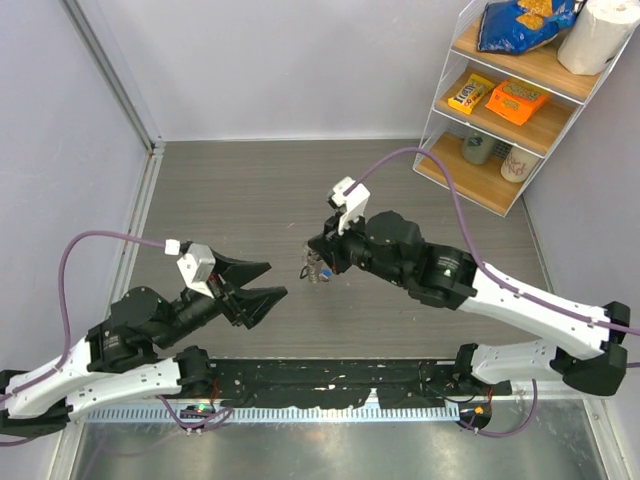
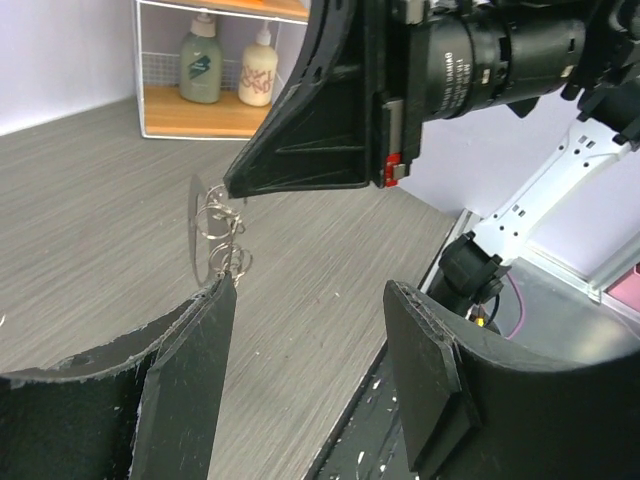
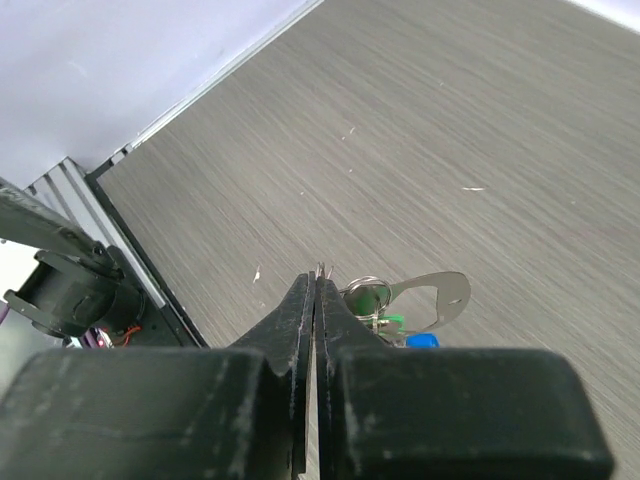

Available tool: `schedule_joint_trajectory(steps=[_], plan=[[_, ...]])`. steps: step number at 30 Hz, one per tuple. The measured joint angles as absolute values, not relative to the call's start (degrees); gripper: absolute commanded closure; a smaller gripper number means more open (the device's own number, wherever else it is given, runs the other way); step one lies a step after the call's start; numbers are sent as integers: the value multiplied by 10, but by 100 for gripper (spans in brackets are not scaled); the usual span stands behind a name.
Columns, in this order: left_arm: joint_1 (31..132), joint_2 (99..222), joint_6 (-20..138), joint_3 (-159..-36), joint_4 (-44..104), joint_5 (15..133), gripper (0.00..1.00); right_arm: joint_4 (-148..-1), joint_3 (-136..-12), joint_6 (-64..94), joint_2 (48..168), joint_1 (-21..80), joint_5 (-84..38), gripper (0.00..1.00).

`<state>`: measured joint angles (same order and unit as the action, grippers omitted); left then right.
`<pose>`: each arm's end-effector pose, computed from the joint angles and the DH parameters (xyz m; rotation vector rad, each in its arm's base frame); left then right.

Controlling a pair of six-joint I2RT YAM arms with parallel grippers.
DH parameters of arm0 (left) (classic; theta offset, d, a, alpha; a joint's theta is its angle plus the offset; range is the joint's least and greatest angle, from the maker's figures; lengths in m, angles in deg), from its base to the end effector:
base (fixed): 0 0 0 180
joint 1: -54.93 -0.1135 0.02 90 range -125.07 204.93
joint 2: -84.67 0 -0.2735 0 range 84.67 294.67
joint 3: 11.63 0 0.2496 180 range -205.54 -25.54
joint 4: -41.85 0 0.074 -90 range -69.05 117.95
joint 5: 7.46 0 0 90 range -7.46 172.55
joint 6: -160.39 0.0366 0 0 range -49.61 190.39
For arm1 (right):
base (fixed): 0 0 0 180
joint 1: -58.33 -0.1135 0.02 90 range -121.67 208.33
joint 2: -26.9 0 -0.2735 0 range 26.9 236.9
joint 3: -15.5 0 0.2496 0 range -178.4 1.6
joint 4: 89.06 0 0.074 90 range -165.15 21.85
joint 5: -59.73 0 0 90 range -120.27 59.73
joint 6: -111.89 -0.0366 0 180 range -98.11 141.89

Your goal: Put the keys on the keyring

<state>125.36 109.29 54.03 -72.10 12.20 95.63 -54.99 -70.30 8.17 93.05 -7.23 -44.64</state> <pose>0.0355 -0.0751 0.3855 0.5262 1.4657 -1.0540 0.1119 0.2243 0.4203 -0.6533 1.7625 0.7438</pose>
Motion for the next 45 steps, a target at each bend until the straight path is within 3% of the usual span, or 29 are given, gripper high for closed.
schedule_joint_trajectory(steps=[7,15,21,35,45], plan=[[1254,1053,539,-705,108,979,34,-636,-701,80,1026,-14,-357,95],[1253,1017,537,-700,89,997,33,-734,-816,85,1235,34,-254,95],[1253,992,537,-693,79,1012,34,-819,-790,92,1251,43,-229,95],[1253,1019,537,-683,76,1014,34,-1028,-272,36,1115,48,-301,95],[1253,1063,539,-683,89,1008,34,-1036,-152,-12,974,48,-328,95]])
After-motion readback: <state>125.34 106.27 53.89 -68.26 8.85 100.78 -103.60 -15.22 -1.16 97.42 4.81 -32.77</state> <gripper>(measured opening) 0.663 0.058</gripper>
